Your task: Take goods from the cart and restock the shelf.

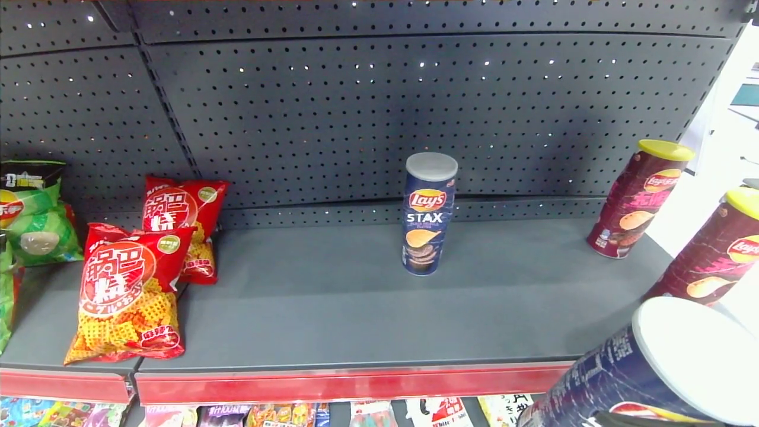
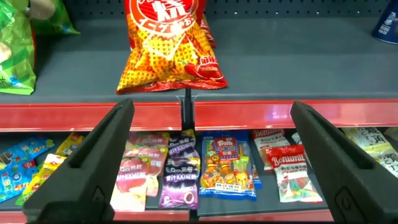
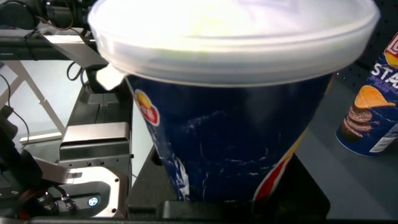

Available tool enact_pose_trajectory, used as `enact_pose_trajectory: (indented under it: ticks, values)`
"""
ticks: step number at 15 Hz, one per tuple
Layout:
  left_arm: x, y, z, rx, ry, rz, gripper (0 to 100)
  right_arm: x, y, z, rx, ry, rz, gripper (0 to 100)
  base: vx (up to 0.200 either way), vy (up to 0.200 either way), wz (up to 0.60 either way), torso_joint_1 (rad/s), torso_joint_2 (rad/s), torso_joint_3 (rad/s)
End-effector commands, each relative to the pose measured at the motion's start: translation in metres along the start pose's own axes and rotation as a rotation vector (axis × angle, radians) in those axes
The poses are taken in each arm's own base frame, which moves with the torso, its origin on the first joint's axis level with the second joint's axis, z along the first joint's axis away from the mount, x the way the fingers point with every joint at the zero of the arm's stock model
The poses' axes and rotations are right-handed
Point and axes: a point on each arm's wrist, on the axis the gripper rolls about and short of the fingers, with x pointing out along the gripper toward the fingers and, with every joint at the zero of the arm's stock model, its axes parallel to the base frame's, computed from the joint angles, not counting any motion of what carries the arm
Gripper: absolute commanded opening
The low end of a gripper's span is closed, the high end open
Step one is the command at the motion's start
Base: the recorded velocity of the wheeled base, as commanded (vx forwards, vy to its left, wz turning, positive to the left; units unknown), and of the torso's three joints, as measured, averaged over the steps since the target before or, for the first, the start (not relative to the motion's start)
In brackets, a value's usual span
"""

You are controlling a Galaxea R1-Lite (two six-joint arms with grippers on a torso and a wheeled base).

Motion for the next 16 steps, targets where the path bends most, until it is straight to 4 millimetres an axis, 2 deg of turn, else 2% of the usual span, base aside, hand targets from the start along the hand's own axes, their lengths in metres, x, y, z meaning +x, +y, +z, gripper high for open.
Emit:
enact_pose_trajectory:
  ticks: [1,2,5,16]
  values:
    - [0.0,0.0,-0.0001,0.0,0.0,0.0,100,-0.0001,0.0001,0.0001,-0.001,0.0,0.0,0,0.0,0.0,0.0,0.0,0.0,0.0]
    - [0.0,0.0,-0.0001,0.001,0.0,0.0,100,0.0001,-0.0001,-0.0002,0.0,0.0,0.0,0,0.0,0.0,0.0,0.0,0.0,0.0]
    - [0.0,0.0,-0.0001,0.001,0.0,0.0,100,0.0001,-0.0001,-0.0002,0.0,0.0,0.0,0,0.0,-0.2,0.0,-0.003,0.0,0.004]
    - [0.0,0.0,-0.0001,0.0,0.0,0.0,100,-0.0022,0.0025,0.0048,-0.025,-0.017,-0.001,0,0.0,0.0,0.0,0.0,0.0,0.0]
